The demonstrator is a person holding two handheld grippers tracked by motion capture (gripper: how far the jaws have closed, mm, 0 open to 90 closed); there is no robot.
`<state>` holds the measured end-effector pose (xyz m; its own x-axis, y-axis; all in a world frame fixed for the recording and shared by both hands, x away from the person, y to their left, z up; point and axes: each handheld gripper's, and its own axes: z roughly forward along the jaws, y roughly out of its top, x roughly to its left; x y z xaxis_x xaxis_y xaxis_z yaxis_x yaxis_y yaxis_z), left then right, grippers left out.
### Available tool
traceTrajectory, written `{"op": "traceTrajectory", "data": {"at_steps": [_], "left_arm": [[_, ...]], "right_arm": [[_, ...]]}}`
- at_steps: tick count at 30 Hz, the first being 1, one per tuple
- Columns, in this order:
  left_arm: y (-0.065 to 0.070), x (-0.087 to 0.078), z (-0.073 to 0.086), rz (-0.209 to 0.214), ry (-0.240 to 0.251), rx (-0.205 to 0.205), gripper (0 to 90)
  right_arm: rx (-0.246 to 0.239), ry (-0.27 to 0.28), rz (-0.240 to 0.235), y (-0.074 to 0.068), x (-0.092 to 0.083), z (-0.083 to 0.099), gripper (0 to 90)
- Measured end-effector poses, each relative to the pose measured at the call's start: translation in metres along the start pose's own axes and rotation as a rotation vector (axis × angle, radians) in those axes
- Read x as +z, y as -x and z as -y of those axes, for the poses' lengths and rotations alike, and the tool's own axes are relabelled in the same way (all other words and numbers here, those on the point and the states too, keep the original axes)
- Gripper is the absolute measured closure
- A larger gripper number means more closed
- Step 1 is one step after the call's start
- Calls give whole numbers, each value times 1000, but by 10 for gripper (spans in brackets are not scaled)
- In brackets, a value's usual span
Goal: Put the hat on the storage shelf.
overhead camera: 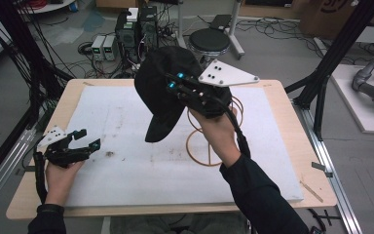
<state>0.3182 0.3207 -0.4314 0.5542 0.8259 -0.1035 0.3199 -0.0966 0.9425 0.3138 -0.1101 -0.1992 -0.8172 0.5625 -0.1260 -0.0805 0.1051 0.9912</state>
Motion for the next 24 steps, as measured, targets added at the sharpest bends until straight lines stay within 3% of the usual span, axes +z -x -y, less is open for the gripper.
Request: {"op": "traceTrajectory", "data": {"at_steps": [11, 24], "left_arm": [[1, 2, 0, 2, -2, 0, 233], [2, 6, 1, 5, -11, 3, 233]], "right_arm": [[1, 7, 91, 31, -34, -1, 894], [17, 12, 137, 52, -57, 12, 893]]}}
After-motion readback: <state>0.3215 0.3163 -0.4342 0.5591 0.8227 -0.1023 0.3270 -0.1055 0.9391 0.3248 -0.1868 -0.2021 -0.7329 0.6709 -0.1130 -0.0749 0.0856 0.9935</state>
